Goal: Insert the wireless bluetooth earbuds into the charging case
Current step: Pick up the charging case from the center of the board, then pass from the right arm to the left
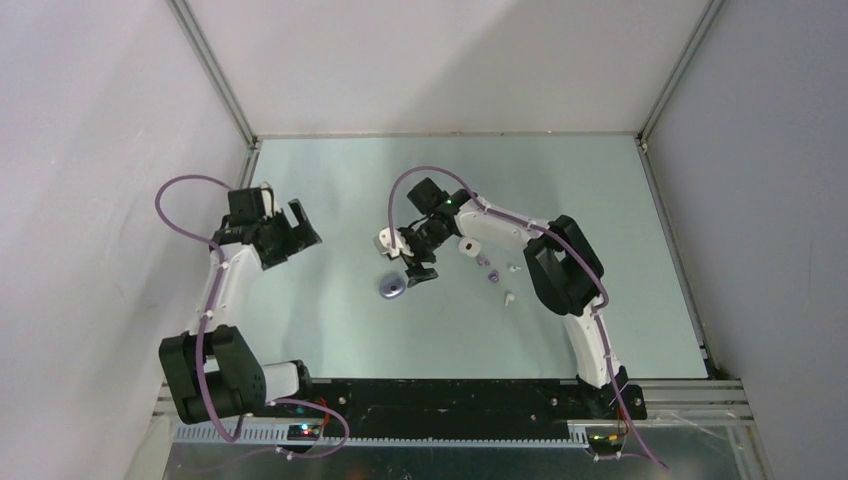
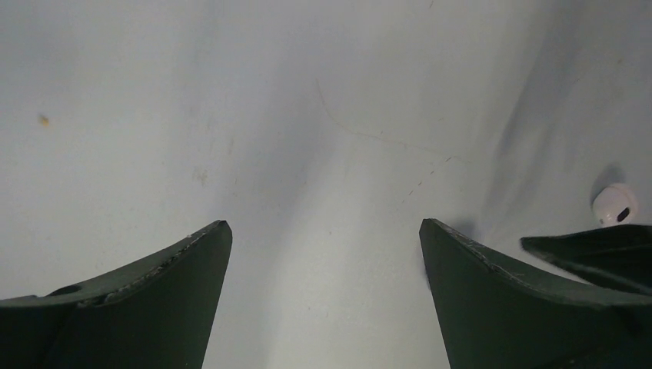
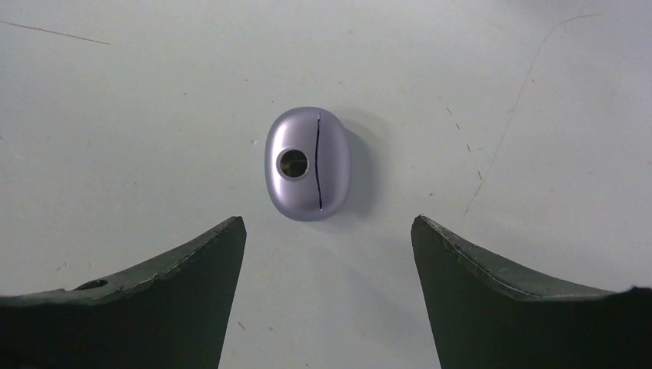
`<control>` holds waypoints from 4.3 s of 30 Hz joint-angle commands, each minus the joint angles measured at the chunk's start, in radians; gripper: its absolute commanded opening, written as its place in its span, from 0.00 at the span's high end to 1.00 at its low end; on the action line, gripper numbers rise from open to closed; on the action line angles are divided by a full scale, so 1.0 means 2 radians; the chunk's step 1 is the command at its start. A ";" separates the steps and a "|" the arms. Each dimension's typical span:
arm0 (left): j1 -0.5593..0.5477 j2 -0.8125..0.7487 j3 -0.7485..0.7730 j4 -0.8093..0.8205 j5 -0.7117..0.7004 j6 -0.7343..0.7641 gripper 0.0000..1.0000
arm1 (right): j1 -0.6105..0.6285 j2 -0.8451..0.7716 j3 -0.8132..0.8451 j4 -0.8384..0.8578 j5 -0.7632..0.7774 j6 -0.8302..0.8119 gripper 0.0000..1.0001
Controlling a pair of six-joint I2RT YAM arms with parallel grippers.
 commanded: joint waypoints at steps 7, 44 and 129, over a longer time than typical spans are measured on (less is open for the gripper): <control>0.002 0.021 0.055 0.024 0.005 -0.033 0.03 | 0.031 0.021 0.017 0.040 0.011 0.094 0.20; -0.020 0.020 -0.002 0.116 0.082 -0.112 0.10 | 0.032 0.002 0.050 0.047 0.131 0.206 0.61; -0.209 0.205 0.372 0.133 0.477 0.228 0.93 | -0.153 -0.279 0.014 0.091 0.013 0.341 0.13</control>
